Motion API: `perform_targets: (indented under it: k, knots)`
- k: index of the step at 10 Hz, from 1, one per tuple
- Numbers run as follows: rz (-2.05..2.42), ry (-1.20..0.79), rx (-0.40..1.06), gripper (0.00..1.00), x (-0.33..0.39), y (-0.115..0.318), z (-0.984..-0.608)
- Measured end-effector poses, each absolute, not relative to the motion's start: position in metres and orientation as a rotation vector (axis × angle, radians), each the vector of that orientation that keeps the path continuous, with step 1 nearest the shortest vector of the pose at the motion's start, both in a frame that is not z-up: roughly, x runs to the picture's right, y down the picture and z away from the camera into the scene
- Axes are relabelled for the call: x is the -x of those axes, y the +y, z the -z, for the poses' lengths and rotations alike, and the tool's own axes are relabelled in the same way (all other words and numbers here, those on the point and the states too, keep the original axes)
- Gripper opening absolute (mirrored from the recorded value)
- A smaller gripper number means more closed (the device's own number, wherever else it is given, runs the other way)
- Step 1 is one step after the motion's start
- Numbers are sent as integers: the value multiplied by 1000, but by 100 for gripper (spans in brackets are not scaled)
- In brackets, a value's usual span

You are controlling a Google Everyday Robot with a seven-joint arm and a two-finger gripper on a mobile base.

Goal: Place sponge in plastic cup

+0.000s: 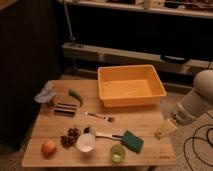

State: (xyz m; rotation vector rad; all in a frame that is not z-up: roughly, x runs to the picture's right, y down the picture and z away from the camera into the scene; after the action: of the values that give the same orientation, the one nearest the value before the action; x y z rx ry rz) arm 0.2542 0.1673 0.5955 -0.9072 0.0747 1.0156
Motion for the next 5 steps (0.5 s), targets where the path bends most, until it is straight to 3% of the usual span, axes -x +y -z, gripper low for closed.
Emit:
perform_targets:
  k: [5]
  knots:
    - [-966,26,721,73,-224,182,-591]
